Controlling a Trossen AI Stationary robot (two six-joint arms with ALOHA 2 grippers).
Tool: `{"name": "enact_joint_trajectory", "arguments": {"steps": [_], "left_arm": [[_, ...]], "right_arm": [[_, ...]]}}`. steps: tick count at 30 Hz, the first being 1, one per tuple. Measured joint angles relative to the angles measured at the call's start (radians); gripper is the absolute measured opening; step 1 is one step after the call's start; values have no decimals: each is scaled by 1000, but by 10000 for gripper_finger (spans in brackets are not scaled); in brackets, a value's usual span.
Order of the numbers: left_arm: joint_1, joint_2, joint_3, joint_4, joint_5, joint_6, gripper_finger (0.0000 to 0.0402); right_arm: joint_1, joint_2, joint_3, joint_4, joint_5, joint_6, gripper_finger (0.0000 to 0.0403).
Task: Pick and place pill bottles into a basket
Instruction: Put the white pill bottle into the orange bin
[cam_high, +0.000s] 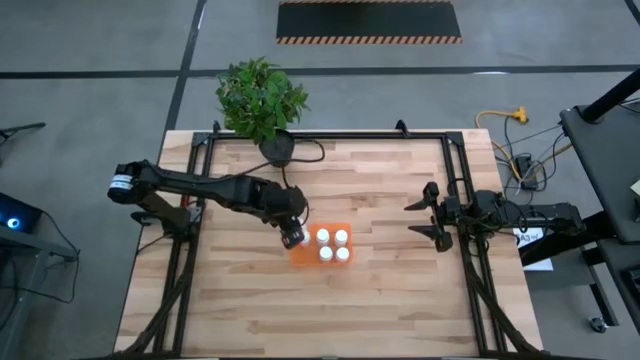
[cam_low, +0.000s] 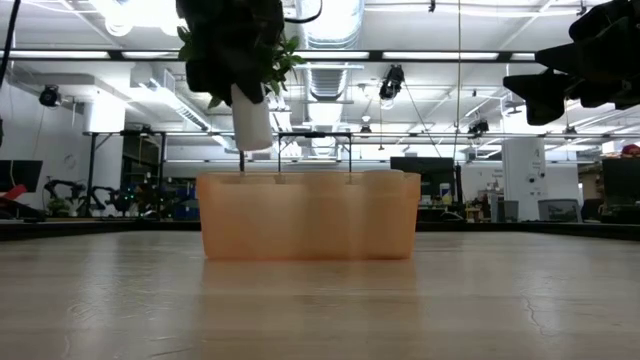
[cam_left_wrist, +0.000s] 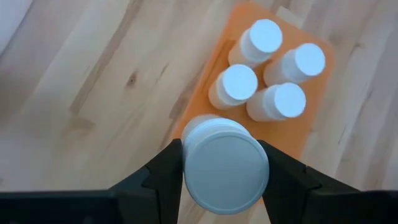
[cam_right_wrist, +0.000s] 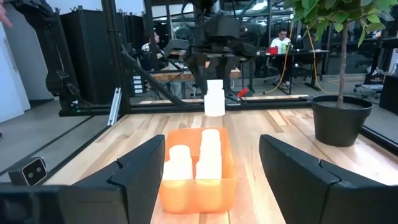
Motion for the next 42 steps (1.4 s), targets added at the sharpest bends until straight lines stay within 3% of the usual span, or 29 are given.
{"name": "enact_joint_trajectory", "arguments": {"steps": [9, 26, 42], "left_arm": [[-25, 25, 56, -105, 0, 67, 154], [-90, 245, 312, -161, -20, 147, 154], [-200, 276, 270, -161, -54, 13, 154]], "right_arm": [[0, 0, 0, 0, 0, 0, 256], [0, 0, 0, 0, 0, 0, 255], [0, 0, 0, 0, 0, 0, 253]]}}
